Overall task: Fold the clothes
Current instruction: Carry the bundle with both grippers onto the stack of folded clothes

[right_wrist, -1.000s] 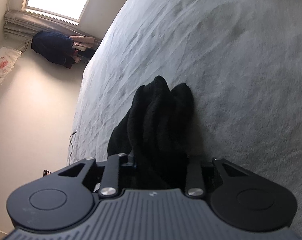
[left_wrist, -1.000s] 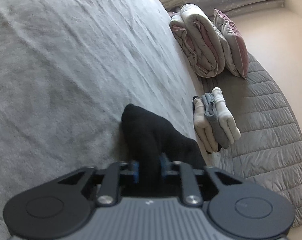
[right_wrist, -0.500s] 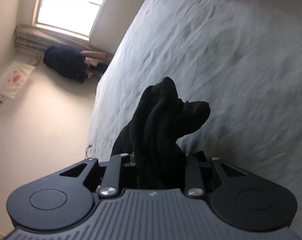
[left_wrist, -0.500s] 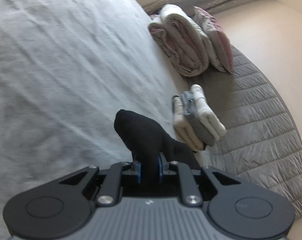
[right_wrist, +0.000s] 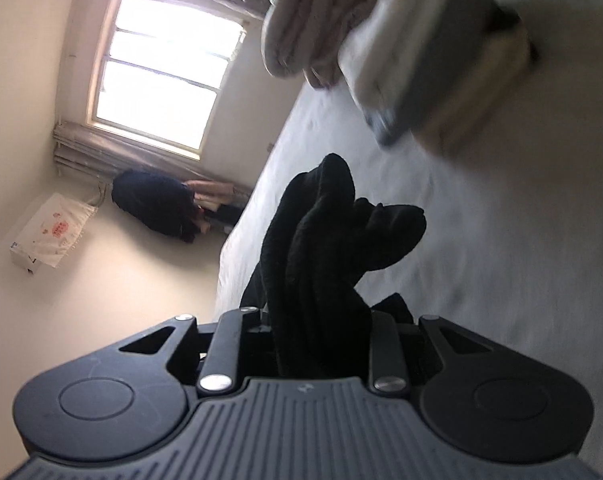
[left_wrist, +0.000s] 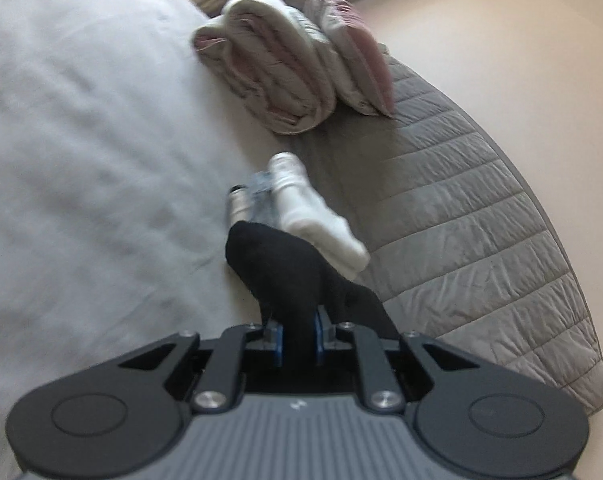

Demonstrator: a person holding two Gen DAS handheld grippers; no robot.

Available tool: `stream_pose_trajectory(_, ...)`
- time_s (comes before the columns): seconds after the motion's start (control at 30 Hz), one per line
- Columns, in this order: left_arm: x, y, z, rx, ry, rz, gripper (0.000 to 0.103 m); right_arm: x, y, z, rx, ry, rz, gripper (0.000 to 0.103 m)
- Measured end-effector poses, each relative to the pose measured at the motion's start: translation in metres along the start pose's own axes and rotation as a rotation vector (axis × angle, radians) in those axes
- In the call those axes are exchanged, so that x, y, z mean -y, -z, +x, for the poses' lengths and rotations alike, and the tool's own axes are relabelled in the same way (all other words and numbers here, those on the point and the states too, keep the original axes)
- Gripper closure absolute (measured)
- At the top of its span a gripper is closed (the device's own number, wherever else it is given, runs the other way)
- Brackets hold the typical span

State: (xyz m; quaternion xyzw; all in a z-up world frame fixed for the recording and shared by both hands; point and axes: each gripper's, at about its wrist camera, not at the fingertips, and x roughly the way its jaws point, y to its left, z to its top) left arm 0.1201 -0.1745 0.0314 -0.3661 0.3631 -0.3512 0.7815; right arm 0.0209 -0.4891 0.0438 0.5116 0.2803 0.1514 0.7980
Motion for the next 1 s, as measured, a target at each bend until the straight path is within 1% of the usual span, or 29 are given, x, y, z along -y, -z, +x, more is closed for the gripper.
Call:
stream_pose_trajectory(0.17, 0.036, -0.045, 0.043, 0.012, 0.044, 0.061, 0.090, -0.021, -0.057, 0.000, 0.049, -0.013, -0.049, 0.076)
stream_pose_trajectory(0.33, 0.060, -0.080, 0.092, 0.026, 0.084, 0.088, 0.090, -0.033, -0.113, 0.009, 0.097, -0.010, -0.111, 0.075)
stream_pose_trajectory(0.43, 0.069, -0.100, 0.121, 0.032, 0.102, 0.080, 0.090, -0.028, -0.144, 0.014, 0.117, -0.008, -0.144, 0.075)
stream_pose_trajectory(0.53, 0.074, -0.116, 0.152, 0.027, 0.118, 0.074, 0.089, -0.013, -0.174, 0.013, 0.133, -0.007, -0.167, 0.075)
stream_pose_trajectory(0.63, 0.077, -0.127, 0.182, 0.022, 0.117, 0.088, 0.089, 0.008, -0.202, 0.018, 0.145, -0.013, -0.150, 0.076)
stream_pose_trajectory(0.67, 0.076, -0.130, 0.191, 0.022, 0.113, 0.088, 0.089, 0.014, -0.210, 0.019, 0.144, -0.016, -0.144, 0.076)
stream_pose_trajectory(0.77, 0.063, -0.131, 0.217, 0.032, 0.086, 0.070, 0.089, 0.032, -0.211, 0.021, 0.162, -0.006, -0.124, 0.075)
stream_pose_trajectory(0.83, 0.050, -0.128, 0.231, 0.050, 0.030, 0.069, 0.087, 0.044, -0.210, 0.022, 0.175, 0.002, -0.111, 0.072)
stream_pose_trajectory(0.9, 0.035, -0.121, 0.245, 0.051, -0.056, 0.083, 0.087, 0.056, -0.210, 0.023, 0.188, 0.009, -0.098, 0.072)
stream_pose_trajectory(0.93, 0.028, -0.117, 0.250, 0.043, -0.085, 0.086, 0.086, 0.062, -0.210, 0.023, 0.194, 0.013, -0.092, 0.070)
stream_pose_trajectory(0.97, 0.023, -0.113, 0.252, 0.039, -0.082, 0.084, 0.086, 0.068, -0.209, 0.024, 0.200, 0.017, -0.085, 0.070)
stream_pose_trajectory(1.0, 0.019, -0.111, 0.251, 0.047, -0.067, 0.080, 0.085, 0.074, -0.209, 0.025, 0.207, 0.020, -0.079, 0.066)
